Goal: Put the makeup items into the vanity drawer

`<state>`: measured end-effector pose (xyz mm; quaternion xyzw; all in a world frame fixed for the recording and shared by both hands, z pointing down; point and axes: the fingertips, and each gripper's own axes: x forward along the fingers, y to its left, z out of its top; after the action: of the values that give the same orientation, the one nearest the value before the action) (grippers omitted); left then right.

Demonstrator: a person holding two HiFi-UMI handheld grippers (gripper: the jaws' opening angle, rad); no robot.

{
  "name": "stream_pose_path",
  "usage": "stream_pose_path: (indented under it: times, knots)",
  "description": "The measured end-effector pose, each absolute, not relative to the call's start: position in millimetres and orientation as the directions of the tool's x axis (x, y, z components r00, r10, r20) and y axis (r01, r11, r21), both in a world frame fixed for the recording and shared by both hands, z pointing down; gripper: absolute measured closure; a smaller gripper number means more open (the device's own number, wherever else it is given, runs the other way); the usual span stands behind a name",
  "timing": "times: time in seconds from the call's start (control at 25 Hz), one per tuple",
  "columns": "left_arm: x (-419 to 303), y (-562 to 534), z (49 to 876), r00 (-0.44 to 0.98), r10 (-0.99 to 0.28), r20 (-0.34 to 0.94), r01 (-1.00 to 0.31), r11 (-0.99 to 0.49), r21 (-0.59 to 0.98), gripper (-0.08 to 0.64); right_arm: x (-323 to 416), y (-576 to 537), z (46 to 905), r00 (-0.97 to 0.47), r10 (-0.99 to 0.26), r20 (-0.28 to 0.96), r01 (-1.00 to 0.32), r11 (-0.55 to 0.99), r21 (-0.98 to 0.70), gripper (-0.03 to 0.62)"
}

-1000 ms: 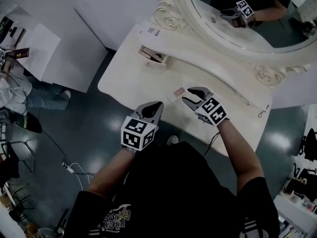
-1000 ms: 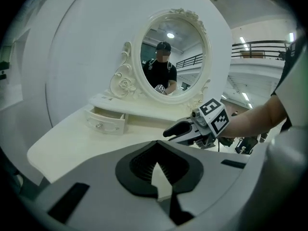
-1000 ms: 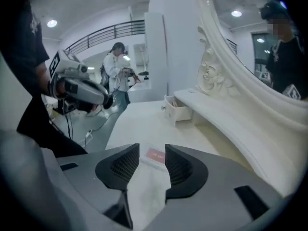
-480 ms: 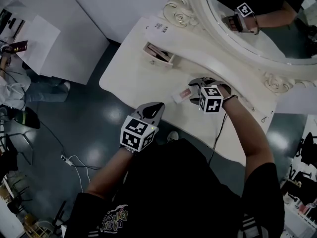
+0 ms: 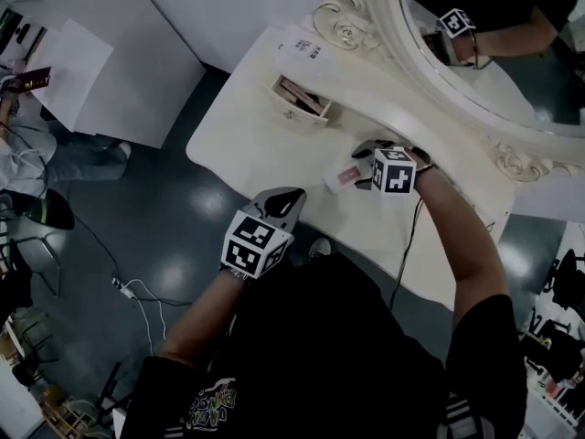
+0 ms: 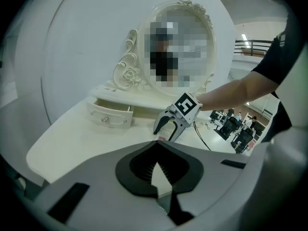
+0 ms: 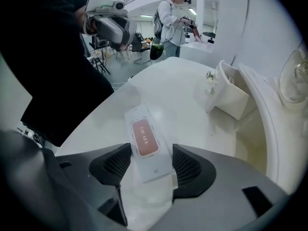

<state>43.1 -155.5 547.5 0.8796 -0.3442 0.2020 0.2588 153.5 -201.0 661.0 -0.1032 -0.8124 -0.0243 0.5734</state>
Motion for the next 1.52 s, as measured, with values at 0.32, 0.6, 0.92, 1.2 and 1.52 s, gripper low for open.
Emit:
stream_pose_path:
  times: [0.32, 0.6, 0.92, 1.2, 1.52]
  knots:
    - [42.9, -160.0, 546.3, 0.692, -0.487, 0.533, -0.699, -0.638, 0.323, 0.56, 156.0, -199.7, 660.1, -0.345, 0.084, 0.935, 0.072, 0.995, -0.063, 0.336]
    - [43.7, -164.2, 540.7, 0.702, -0.484, 0.522, -0.689, -0.649, 0.324, 0.56, 153.6, -198.1, 652.6, -0.429, -0.014, 0.903, -0.207, 0.975, -0.083, 0.354]
    - [40.5, -167.5, 531.7, 0.708, -0.495, 0.504, -0.685, -0.656, 0.317, 0.56, 140.4, -212.3, 620.8, -0.527, -0.189, 0.829, -0.481, 0.87, -0.107, 0.359]
    - [30.1, -168.6, 525.3, 0.71, -0.503, 0.492, -0.684, -0.659, 0.313, 0.56, 107.1, -251.3, 567.8, -0.583, -0.331, 0.742, -0.622, 0.77, -0.145, 0.36]
    - [7.8, -182.9, 517.8, 0.717, -0.501, 0.484, -0.676, -0.67, 0.307, 0.56, 71.4, -305.0, 559.5, -0.477, -0.38, 0.793, -0.662, 0.749, -0.039, 0.36]
